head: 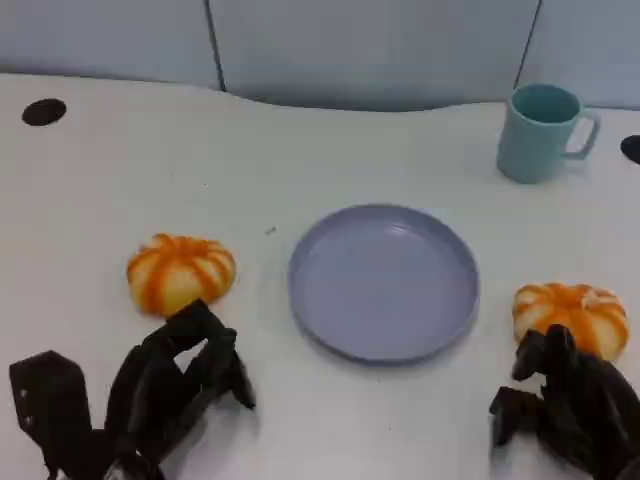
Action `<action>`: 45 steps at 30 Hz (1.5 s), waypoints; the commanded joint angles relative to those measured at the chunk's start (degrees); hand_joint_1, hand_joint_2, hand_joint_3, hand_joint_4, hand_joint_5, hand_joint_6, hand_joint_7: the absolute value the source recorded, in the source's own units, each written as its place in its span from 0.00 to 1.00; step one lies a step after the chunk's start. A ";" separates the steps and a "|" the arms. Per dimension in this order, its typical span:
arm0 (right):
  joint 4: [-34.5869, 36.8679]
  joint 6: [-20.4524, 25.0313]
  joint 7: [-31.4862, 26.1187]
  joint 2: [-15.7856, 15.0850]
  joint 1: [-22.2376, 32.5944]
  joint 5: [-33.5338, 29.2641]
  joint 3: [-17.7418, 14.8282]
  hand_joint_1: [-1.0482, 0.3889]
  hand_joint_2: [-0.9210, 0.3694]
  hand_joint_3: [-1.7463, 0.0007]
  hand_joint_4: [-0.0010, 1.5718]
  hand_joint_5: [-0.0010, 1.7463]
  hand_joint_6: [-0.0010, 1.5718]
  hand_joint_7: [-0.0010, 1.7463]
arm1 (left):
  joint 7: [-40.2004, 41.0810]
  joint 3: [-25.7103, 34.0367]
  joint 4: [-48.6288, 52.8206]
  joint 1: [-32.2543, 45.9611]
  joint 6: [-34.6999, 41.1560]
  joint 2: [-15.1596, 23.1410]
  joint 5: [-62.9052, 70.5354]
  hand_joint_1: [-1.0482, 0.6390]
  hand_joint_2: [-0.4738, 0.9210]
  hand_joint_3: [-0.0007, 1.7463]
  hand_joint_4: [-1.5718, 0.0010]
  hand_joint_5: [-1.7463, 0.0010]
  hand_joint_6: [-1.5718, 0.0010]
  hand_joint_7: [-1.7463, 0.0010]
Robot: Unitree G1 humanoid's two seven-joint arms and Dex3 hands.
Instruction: Grasp the bread from the table and place it into the plate.
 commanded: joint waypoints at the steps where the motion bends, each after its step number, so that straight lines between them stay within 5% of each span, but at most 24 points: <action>1: 0.88 1.01 -0.69 -0.49 0.65 0.06 -0.61 0.42 0.00 0.72 0.86 0.71 0.77 0.69 | -0.28 0.50 0.71 -0.68 -0.63 0.83 0.08 0.21 1.00 0.14 0.45 0.00 0.59 0.01; 32: 1.24 0.36 -0.54 -0.63 0.63 -0.14 -0.35 0.42 0.00 0.72 0.86 0.70 0.77 0.69 | -1.34 0.72 0.47 -1.11 -3.31 1.59 0.26 0.22 1.00 0.18 0.47 0.00 0.61 0.01; 41: 1.55 -0.04 -0.07 -0.35 0.59 0.10 -0.33 0.42 0.00 0.72 0.86 0.70 0.78 0.69 | 1.72 -0.23 2.48 -1.80 -18.78 3.02 7.12 0.19 1.00 0.20 0.57 0.06 0.62 0.23; 45: 1.53 0.20 -0.23 -0.07 0.55 0.25 -0.23 0.42 0.00 0.73 0.87 0.69 0.78 0.68 | 6.75 -1.42 3.88 -2.77 -32.71 6.22 16.27 0.24 1.00 0.19 0.68 0.44 0.62 0.71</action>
